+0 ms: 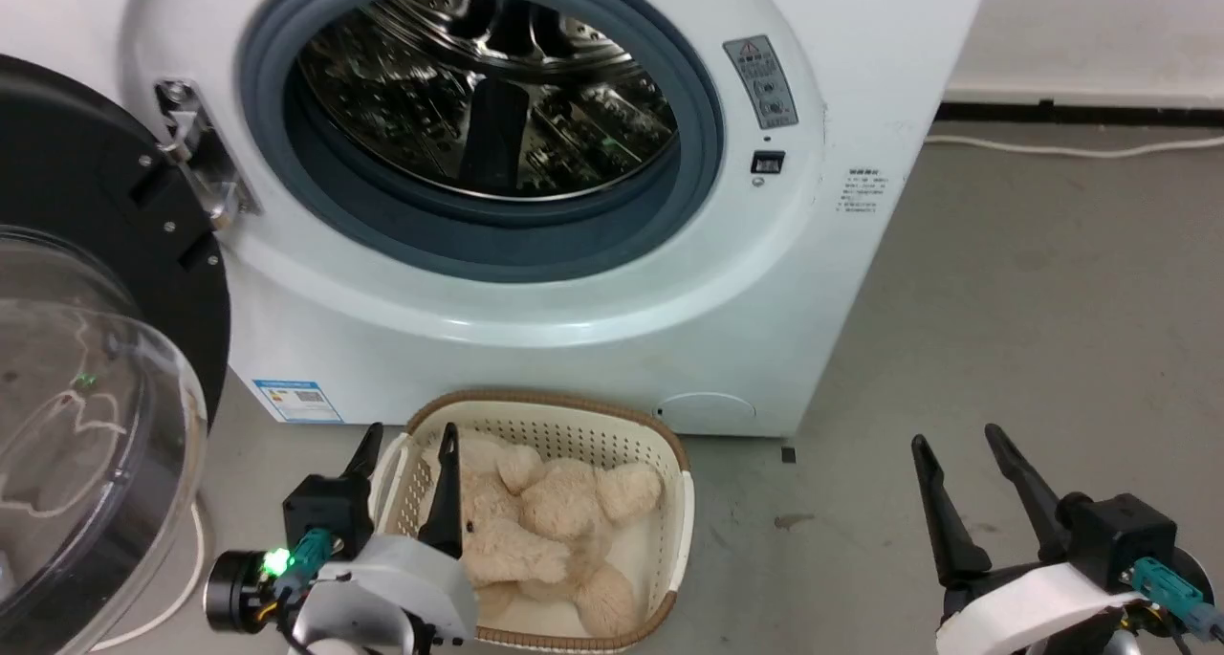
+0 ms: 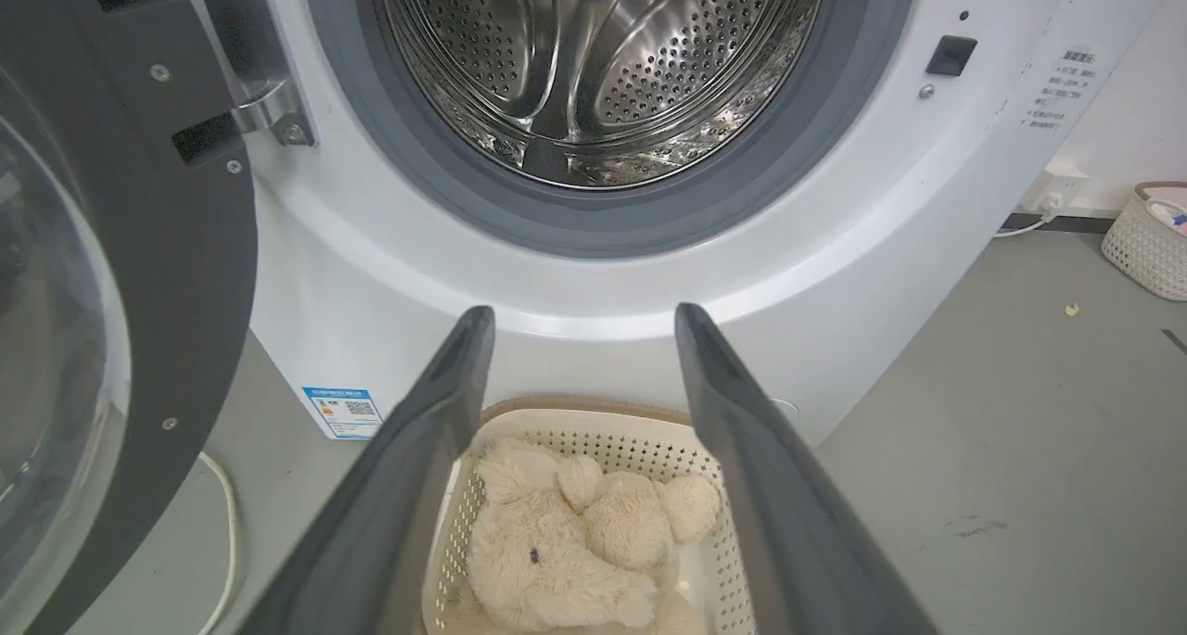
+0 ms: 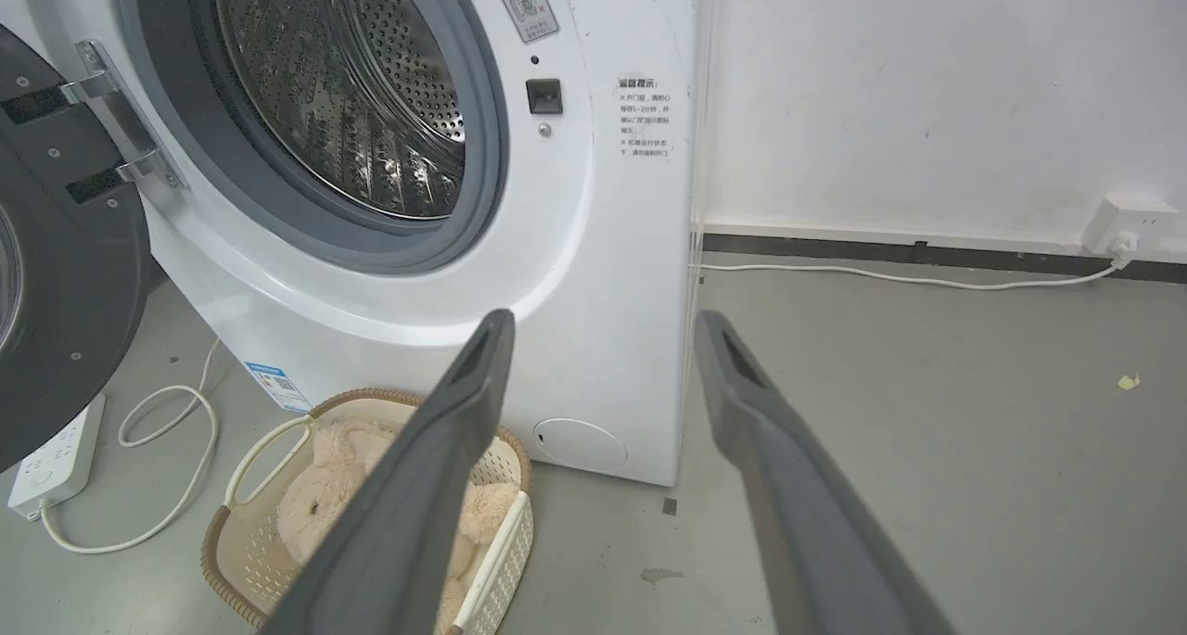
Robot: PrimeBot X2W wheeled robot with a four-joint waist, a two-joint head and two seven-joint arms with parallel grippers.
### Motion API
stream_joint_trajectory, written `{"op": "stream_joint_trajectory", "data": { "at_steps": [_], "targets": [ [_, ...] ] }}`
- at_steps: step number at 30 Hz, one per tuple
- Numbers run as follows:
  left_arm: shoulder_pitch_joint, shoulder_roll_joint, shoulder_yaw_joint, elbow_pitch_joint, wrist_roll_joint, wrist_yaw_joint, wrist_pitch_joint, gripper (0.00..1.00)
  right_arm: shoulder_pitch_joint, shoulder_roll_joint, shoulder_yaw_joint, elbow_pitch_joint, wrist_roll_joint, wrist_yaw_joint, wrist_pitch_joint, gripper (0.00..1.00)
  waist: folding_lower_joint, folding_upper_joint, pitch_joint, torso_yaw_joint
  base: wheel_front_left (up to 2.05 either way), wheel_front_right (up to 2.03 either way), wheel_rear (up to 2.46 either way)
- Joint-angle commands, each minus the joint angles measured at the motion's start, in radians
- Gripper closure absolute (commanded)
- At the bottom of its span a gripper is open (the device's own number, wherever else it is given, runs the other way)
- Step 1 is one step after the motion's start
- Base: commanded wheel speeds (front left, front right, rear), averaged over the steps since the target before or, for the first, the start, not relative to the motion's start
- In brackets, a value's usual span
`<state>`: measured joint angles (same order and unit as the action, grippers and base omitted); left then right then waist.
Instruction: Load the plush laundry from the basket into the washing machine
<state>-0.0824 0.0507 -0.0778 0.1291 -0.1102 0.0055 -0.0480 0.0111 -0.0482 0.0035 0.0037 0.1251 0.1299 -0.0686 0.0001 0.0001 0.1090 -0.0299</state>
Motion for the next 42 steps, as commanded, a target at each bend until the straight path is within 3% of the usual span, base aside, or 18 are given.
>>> {"op": "stream_joint_trajectory", "data": {
  "at_steps": [1, 28, 42],
  "targets": [
    [-0.039, 0.005, -0.013, 0.034, -0.015, -0.01, 0.002, 0.0, -0.024, -0.001, -0.002, -0.008, 0.019, 0.0, -0.014, 0.0, -0.0001, -0.0001, 0.03, -0.014, 0.0, 0.0, 0.0],
    [-0.36, 0.038, -0.133, 0.393, -0.071, -0.017, 0.145, 0.0, -0.091, -0.001, -0.013, -0.06, 0.168, 0.0, -0.074, 0.0, -0.0001, -0.0001, 0.327, -0.093, 0.0, 0.0, 0.0],
    [-0.518, 0.084, -0.156, 0.544, -0.106, 0.069, 0.204, 0.0, -0.108, -0.001, -0.008, -0.111, 0.246, 0.001, -0.103, 0.0, -0.0001, -0.0001, 0.498, -0.124, 0.0, 0.0, 0.0]
  ]
}}
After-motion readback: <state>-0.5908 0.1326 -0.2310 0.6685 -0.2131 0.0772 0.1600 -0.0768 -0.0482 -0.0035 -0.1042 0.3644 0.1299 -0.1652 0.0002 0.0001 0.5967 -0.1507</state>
